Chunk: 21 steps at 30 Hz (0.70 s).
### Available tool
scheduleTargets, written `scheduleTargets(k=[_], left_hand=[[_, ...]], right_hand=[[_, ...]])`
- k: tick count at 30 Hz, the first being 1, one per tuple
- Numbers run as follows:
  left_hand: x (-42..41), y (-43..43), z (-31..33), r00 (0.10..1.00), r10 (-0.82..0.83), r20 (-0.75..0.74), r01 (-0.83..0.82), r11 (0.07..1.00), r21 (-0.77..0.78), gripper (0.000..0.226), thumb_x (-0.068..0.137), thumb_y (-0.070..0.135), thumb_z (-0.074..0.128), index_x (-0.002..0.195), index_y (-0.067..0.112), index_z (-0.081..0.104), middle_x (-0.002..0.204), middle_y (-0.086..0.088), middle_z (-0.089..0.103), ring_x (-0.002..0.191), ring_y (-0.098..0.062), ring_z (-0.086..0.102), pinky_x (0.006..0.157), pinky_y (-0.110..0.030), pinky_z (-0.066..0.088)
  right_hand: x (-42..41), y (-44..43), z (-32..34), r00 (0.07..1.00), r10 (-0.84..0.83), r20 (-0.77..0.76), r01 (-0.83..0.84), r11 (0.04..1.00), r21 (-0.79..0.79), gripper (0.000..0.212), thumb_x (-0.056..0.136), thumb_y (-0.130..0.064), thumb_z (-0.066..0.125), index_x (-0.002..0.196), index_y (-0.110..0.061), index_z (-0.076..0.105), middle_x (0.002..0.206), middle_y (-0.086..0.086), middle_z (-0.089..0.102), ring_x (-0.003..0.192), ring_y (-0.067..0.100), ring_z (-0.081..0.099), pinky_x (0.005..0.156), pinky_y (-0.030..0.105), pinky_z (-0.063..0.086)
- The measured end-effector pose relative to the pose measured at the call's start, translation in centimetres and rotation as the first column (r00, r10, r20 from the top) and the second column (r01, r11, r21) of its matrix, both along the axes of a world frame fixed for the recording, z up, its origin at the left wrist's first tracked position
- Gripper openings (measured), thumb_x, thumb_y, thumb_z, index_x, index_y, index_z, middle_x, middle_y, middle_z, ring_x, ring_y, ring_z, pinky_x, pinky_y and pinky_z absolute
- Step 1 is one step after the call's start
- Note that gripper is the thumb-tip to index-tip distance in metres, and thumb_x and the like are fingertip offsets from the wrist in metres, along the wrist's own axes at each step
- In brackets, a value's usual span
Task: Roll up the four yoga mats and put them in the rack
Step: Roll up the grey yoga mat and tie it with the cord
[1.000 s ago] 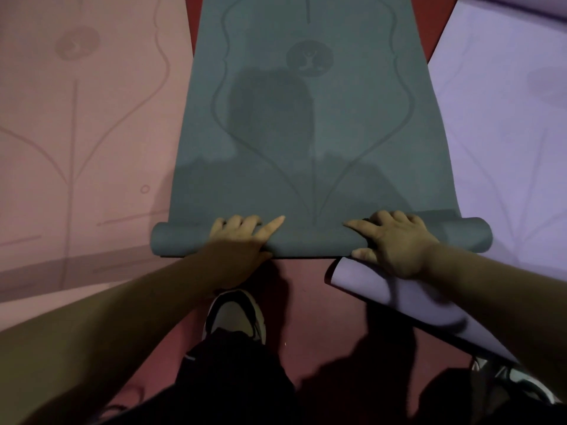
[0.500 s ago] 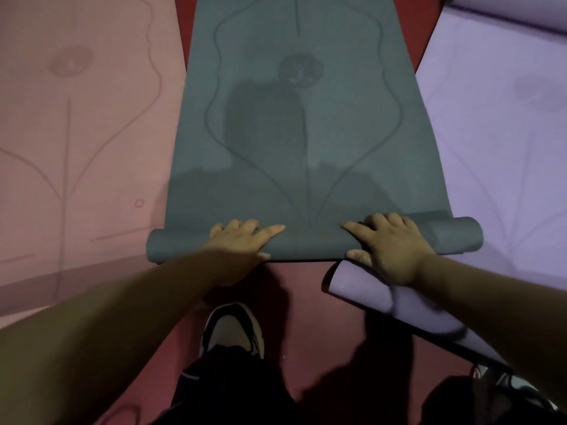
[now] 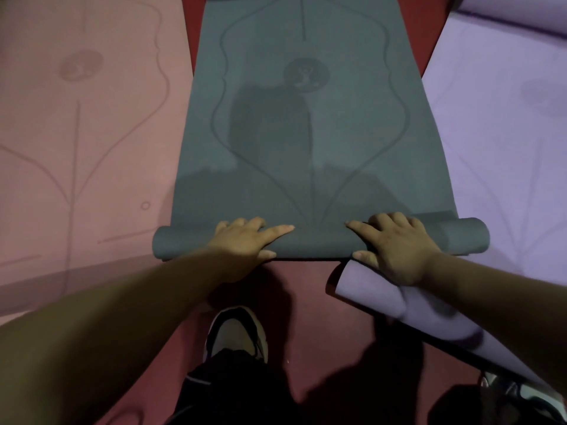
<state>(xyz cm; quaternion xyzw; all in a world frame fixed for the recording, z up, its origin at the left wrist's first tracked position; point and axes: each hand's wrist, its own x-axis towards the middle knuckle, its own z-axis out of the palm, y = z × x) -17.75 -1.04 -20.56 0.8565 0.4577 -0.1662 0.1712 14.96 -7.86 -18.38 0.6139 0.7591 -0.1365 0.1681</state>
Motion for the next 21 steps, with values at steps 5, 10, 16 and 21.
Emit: scheduleTargets(k=[5, 10, 16, 21], left_hand=[[0.4, 0.0, 0.9, 1.0, 0.015, 0.014, -0.015, 1.0, -0.018, 0.068, 0.097, 0.063, 0.043, 0.15, 0.062, 0.0, 0.139, 0.003, 0.041, 0.125, -0.024, 0.043, 0.102, -0.046, 0.032], [0.4, -1.5, 0.3, 1.0, -0.006, 0.03, 0.002, 0.99, 0.144, 0.077, 0.094, 0.066, 0.049, 0.154, 0.056, 0.003, 0.144, 0.004, 0.041, 0.127, -0.022, 0.044, 0.106, -0.047, 0.03], [0.6, 1.0, 0.4, 0.998, 0.04, 0.04, -0.039, 0.999, -0.022, 0.067, 0.096, 0.064, 0.045, 0.151, 0.061, 0.007, 0.139, 0.009, 0.046, 0.126, -0.023, 0.047, 0.099, -0.046, 0.035], [1.0, 0.7, 1.1, 0.999, 0.047, 0.017, -0.046, 0.998, -0.038, 0.072, 0.095, 0.063, 0.046, 0.153, 0.057, 0.004, 0.141, 0.004, 0.044, 0.127, -0.024, 0.044, 0.104, -0.048, 0.033]], right_hand=[[0.0, 2.0, -0.1, 0.999, -0.038, -0.007, 0.037, 0.992, -0.122, 0.068, 0.09, -0.078, 0.026, 0.153, -0.053, 0.019, 0.141, -0.004, 0.046, 0.129, 0.026, 0.041, 0.107, 0.046, 0.035], [0.0, 3.3, 0.2, 0.999, -0.038, -0.015, 0.034, 0.979, -0.203, 0.066, 0.091, -0.077, 0.033, 0.151, -0.054, 0.02, 0.141, -0.002, 0.046, 0.132, 0.027, 0.041, 0.11, 0.047, 0.036], [0.1, 2.0, 0.3, 1.0, -0.014, 0.001, 0.014, 0.995, -0.094, 0.088, 0.074, -0.085, 0.003, 0.155, -0.051, 0.011, 0.139, -0.002, 0.044, 0.128, 0.025, 0.043, 0.109, 0.044, 0.035], [0.0, 2.5, 0.1, 0.999, -0.039, 0.0, 0.039, 0.994, -0.103, 0.073, 0.086, -0.081, 0.025, 0.153, -0.053, 0.016, 0.14, -0.002, 0.045, 0.13, 0.027, 0.043, 0.109, 0.045, 0.035]])
